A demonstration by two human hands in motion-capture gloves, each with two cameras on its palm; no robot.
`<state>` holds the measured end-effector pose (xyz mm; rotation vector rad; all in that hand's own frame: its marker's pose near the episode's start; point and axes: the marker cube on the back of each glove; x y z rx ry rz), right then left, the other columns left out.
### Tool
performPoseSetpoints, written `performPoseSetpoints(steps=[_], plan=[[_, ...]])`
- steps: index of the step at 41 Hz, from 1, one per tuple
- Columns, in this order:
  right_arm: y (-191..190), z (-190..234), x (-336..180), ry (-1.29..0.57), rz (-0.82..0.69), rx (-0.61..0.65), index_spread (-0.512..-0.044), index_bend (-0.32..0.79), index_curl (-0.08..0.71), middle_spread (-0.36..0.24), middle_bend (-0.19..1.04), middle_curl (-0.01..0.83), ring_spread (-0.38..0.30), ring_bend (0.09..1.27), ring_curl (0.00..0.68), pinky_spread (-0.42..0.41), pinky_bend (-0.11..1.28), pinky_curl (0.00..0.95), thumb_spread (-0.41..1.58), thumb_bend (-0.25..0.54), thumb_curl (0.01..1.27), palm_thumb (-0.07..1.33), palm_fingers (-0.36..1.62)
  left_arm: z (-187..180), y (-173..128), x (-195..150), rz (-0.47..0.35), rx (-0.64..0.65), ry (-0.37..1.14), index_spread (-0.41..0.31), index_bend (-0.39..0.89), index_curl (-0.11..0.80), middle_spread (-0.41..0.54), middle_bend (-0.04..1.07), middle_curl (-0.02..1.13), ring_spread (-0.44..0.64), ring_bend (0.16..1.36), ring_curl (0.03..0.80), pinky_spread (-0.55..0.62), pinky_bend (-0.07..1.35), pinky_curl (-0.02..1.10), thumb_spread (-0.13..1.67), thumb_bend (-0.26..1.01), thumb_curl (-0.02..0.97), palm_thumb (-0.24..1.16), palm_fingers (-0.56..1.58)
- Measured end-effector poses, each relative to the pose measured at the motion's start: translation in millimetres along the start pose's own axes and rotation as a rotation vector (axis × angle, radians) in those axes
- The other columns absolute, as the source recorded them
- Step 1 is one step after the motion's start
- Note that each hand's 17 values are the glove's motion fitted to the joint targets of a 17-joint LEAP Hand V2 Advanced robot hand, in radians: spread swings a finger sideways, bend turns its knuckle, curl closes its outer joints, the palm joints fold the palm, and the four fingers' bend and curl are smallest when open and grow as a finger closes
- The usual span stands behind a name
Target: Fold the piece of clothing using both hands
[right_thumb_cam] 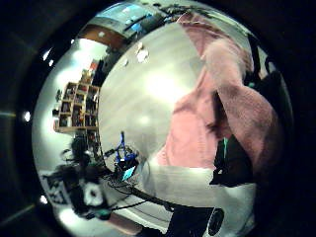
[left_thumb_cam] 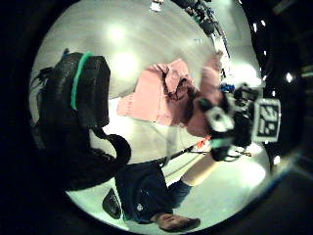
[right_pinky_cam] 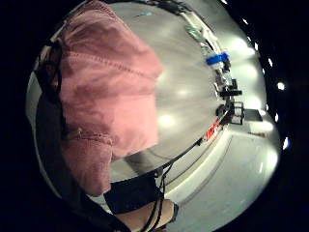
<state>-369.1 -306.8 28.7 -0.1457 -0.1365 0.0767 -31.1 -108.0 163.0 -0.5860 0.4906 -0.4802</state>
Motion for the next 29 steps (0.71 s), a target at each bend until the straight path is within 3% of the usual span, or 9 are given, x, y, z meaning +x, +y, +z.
performPoseSetpoints(steps=[6, 14, 18, 29], plan=[[2, 34, -54, -0.025, -0.074, -0.068, -0.229, 0.09, 0.322, -0.222, 0.37, 0.524, -0.251, 0.71, 0.473, -0.367, 0.62, 0.392, 0.53, -0.035, 0.62, 0.98, 1.22, -23, 19, -41, -0.068, 0.040, -0.094, -0.039, 0.20, 0.362, 0.244, 0.14, 0.19, 0.37, 0.63, 0.308, 0.26, 0.53, 0.36, 1.40, 0.10, 0.264, 0.26, 0.11], [9, -15, -80, -0.250, -0.211, 0.175, -0.220, 0.04, 0.267, -0.206, 0.34, 0.514, -0.249, 0.69, 0.464, -0.354, 0.67, 0.397, 0.66, -0.025, 0.61, 0.97, 1.15, -42, 29, -83, -0.163, 0.077, -0.184, -0.043, 0.19, 0.377, 0.235, 0.15, 0.19, 0.36, 0.64, 0.305, 0.28, 0.49, 0.35, 1.41, 0.08, 0.259, 0.27, 0.12], [16, -39, -66, -0.248, -0.218, 0.250, -0.211, 0.05, 0.249, -0.193, 0.34, 0.512, -0.237, 0.69, 0.459, -0.342, 0.67, 0.395, 0.70, -0.027, 0.60, 0.97, 1.15, -53, 39, -86, -0.189, 0.085, -0.184, -0.045, 0.18, 0.378, 0.234, 0.14, 0.19, 0.36, 0.64, 0.303, 0.29, 0.49, 0.35, 1.42, 0.07, 0.258, 0.27, 0.12], [-6, -37, -18, -0.216, -0.149, 0.213, -0.212, 0.09, 0.233, -0.181, 0.31, 0.504, -0.228, 0.67, 0.450, -0.332, 0.66, 0.388, 0.75, -0.026, 0.60, 0.97, 1.16, -49, 36, -71, -0.199, 0.043, -0.239, -0.047, 0.18, 0.381, 0.233, 0.14, 0.19, 0.36, 0.64, 0.299, 0.29, 0.48, 0.35, 1.42, 0.04, 0.253, 0.26, 0.12]])
